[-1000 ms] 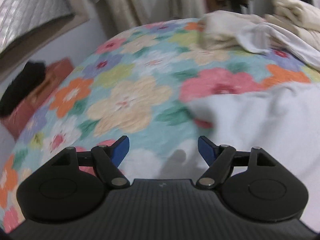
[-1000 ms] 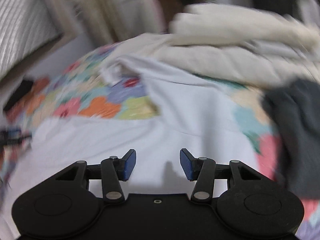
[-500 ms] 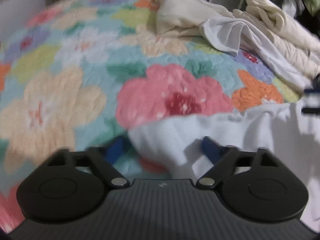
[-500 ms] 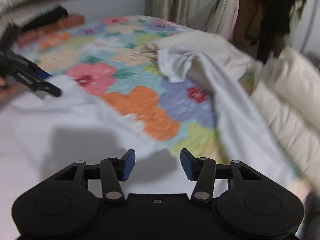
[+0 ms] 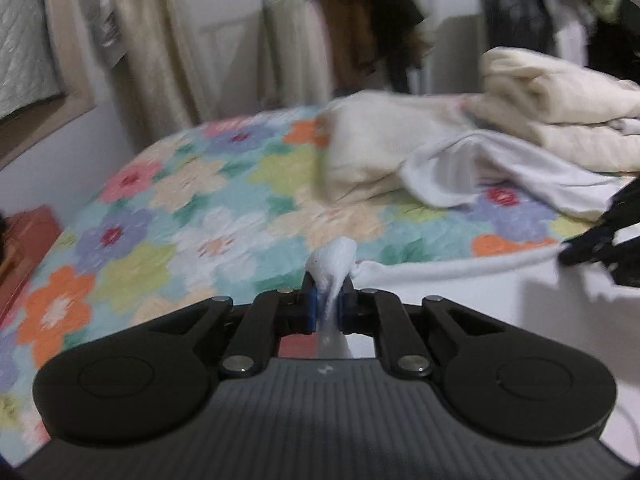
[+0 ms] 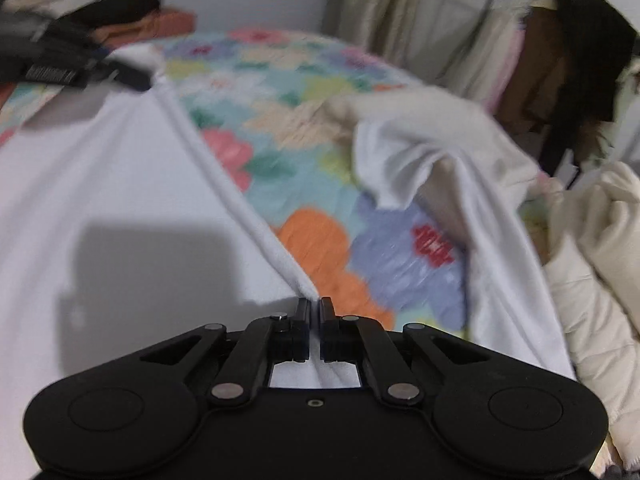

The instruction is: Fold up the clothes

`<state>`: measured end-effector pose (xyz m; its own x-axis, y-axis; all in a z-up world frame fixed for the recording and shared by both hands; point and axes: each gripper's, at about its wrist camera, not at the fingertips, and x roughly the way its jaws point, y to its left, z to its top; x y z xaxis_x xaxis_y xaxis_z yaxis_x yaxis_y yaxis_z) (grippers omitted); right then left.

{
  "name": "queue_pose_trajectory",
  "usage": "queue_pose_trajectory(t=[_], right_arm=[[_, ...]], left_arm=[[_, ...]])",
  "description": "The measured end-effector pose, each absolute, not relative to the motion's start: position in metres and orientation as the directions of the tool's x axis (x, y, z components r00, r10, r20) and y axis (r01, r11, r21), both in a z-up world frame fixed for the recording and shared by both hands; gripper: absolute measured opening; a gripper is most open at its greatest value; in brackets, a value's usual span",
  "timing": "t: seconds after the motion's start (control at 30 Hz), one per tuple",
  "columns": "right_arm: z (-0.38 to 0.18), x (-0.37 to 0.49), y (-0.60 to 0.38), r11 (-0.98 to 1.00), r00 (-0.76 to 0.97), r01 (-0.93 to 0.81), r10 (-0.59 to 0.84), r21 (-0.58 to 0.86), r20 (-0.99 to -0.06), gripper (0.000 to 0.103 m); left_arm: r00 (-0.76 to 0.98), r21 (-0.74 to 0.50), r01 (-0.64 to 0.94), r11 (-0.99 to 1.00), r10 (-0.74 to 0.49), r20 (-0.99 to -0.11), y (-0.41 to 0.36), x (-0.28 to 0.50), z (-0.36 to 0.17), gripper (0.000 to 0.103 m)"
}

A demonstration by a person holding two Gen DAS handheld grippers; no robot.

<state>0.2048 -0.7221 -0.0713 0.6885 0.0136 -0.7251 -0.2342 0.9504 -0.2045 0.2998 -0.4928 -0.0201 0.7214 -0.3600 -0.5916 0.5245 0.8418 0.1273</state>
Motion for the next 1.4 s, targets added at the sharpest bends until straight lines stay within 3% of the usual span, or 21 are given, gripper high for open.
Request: queue_pose_trajectory(t=[0.03,0.07,0.13,0.2,0.23,0.3,0.37,0.43,0.57,0.67,0.77,1.03,1.17,1.4], right_arm=[[-0.068,0.206,-0.72,0.956,0.698,-0.214,0.007,-0.2,-0.716,0.004],[-0.068,0.209,-0.718,0.962,0.704,-0.194,0.0,-0.193,-0.71,0.004],[-0.077,0.217,-0.713,0.972,0.679,-0.121,-0.066,-0.2,-0.732,0.018],[-0.089,0.221,-0.707,0.963,0.64,-0.041,-0.179,-0.265,-0.747,0.018],[-0.088,0.212,-0.71,0.966,0.654,-0.008,-0.19,-0.258,-0.732,0.028],[-0.08,0.186,-0.724,0.984,0.671,0.072,-0.171,-0.166,-0.721,0.045],[-0.067,0.147,-0.743,0.99,0.687,0.138,-0.115,-0.026,-0.717,0.05],[-0.058,0.103,-0.763,0.979,0.695,0.189,-0.079,0.075,-0.714,0.054],[-0.048,0.022,-0.804,0.925,0.684,0.327,-0.092,0.192,-0.724,0.055],[-0.042,-0.036,-0.827,0.883,0.662,0.426,-0.155,0.198,-0.733,0.055],[-0.039,-0.1,-0.844,0.829,0.632,0.522,-0.218,0.2,-0.744,0.056],[-0.07,-0.234,-0.848,0.736,0.568,0.627,-0.206,0.256,-0.797,0.058],[-0.098,-0.276,-0.834,0.708,0.584,0.617,-0.118,0.344,-0.803,0.058],[-0.131,-0.322,-0.789,0.671,0.701,0.488,0.078,0.558,-0.708,0.06]], left_arm=[[0.726,0.116,0.488,0.865,-0.328,-0.604,-0.491,0.306,-0.024,0.012],[0.735,0.128,0.45,0.884,-0.285,-0.615,-0.491,0.31,-0.032,0.026],[0.767,0.268,0.361,0.893,-0.121,-0.631,-0.493,0.314,-0.057,0.045],[0.783,0.399,0.253,0.881,0.056,-0.619,-0.491,0.312,-0.073,0.046],[0.778,0.395,0.218,0.893,0.085,-0.622,-0.481,0.305,-0.073,0.046],[0.755,0.265,0.207,0.942,0.019,-0.655,-0.452,0.283,-0.061,0.053],[0.741,0.115,0.181,0.977,-0.059,-0.669,-0.422,0.255,-0.049,0.075],[0.732,0.008,0.153,0.988,-0.108,-0.673,-0.395,0.222,-0.048,0.083],[0.635,0.042,0.148,0.988,-0.062,-0.77,-0.382,0.19,-0.066,0.082],[0.598,0.041,0.192,0.981,-0.083,-0.797,-0.388,0.17,-0.075,0.082],[0.578,-0.02,0.262,0.965,-0.173,-0.798,-0.401,0.148,-0.066,0.082],[0.514,-0.045,0.455,0.889,-0.304,-0.802,-0.456,0.065,-0.049,0.082],[0.449,-0.081,0.557,0.827,-0.382,-0.808,-0.481,0.009,-0.047,0.082],[0.297,-0.177,0.722,0.668,-0.532,-0.793,-0.494,-0.083,-0.05,0.082]])
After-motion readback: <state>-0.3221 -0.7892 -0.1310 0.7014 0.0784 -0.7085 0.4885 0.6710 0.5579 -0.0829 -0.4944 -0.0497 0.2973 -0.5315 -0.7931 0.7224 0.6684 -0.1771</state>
